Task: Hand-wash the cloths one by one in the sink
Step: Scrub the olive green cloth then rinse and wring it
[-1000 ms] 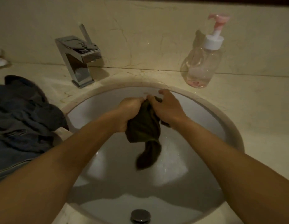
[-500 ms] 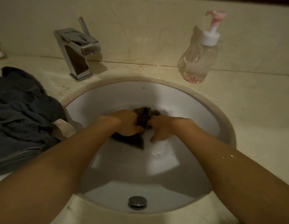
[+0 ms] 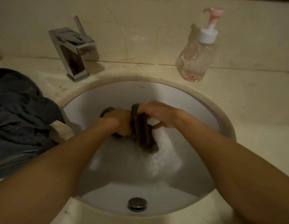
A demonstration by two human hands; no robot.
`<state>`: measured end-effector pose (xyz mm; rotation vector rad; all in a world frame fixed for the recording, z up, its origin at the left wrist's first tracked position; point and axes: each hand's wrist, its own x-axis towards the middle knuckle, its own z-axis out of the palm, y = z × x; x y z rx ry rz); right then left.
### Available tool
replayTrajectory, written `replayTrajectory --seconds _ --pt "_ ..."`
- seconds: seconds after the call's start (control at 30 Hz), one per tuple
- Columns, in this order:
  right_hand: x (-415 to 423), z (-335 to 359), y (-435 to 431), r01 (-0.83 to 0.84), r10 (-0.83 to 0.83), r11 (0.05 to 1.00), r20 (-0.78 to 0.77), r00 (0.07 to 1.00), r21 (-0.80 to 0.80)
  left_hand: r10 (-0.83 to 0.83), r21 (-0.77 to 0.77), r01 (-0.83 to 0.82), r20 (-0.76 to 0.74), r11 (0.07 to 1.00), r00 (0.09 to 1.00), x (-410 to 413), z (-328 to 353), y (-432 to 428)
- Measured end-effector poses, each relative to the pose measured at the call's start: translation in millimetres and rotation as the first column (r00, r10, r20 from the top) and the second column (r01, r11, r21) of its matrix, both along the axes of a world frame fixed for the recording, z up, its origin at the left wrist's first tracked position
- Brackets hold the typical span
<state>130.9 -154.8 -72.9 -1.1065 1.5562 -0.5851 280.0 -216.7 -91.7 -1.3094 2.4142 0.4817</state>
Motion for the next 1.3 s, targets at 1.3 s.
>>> replayTrajectory --seconds 1.3 --pt "34 2 -5 0.512 -0.461 0.813 0.232 0.857 -0.276 0.631 0.546 -0.346 -0.746 0.763 0.214 -31 47 48"
